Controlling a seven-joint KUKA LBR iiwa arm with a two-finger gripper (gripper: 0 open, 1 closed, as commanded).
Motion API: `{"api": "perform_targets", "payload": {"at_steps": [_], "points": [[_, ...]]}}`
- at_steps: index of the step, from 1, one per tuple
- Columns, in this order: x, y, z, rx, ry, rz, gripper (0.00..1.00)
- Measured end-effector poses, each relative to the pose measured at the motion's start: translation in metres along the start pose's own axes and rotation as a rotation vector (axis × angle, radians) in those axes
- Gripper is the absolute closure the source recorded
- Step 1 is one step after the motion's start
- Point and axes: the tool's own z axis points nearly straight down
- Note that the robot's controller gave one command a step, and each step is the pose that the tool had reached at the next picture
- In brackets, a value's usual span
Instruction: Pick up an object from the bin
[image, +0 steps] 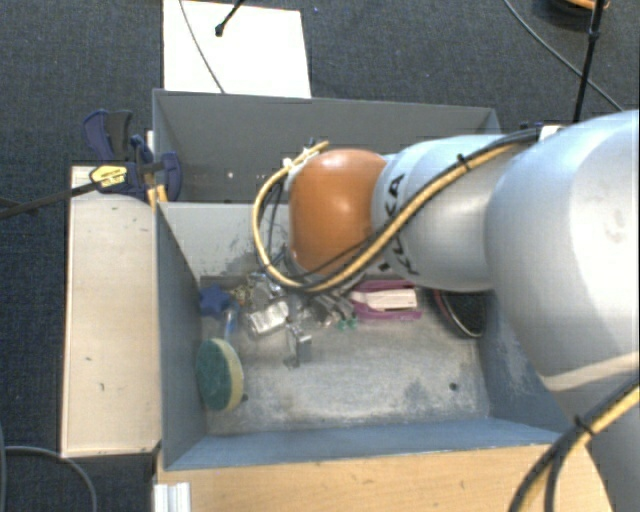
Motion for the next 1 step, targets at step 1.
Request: {"api": "perform_targets", "payload": {"at_steps": [1], "points": [[0.0000,0.0001,-0.0002,0.000,0.000,0.003,1.00]]}}
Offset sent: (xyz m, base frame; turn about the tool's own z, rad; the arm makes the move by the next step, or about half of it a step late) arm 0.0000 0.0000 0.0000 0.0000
